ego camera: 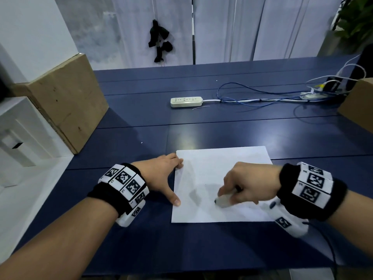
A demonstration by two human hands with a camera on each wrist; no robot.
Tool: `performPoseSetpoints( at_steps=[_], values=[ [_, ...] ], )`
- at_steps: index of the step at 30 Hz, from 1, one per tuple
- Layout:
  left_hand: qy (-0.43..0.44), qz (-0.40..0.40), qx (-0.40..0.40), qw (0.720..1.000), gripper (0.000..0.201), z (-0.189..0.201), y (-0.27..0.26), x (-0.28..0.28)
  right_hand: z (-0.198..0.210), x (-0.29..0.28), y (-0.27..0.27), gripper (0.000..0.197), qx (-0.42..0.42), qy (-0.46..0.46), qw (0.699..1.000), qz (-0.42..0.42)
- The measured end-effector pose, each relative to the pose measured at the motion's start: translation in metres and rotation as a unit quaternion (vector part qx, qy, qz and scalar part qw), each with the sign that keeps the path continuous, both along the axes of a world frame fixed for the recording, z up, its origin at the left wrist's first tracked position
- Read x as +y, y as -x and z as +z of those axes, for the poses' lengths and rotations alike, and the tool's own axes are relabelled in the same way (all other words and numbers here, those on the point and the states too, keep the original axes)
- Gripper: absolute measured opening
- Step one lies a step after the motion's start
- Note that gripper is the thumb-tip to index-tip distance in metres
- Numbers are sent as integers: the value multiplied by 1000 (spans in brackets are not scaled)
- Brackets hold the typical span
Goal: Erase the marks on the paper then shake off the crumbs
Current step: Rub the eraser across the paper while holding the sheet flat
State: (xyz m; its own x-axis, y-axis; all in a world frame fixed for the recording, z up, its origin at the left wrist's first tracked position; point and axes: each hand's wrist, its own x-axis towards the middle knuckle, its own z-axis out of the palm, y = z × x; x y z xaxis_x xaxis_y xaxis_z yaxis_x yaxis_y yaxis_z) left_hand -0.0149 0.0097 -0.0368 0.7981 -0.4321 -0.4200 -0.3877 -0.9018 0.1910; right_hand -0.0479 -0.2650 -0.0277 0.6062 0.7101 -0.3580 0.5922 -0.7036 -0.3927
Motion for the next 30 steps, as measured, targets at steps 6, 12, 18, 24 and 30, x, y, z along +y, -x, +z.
performPoseSetpoints(
  at_steps=[6,12,18,24,30],
  values=[
    [2,0,0,1000,116,2,3,0,1,3,-33,43,-127,-24,989,-72],
    [0,1,-2,1000,115,1,1,0,5,2,-7,26,6,-9,1000,-26],
    [10,-2,-4,1000,108,2,3,-1,-3,-4,-38,61,-125,-7,990,-69],
    [8,-1,-5,1000,110,1,2,-1,2,0,3,45,12,2,1000,17],
    [6,-3,-3,1000,109,3,3,-1,-7,-8,-34,44,-193,2,980,-47]
  ],
)
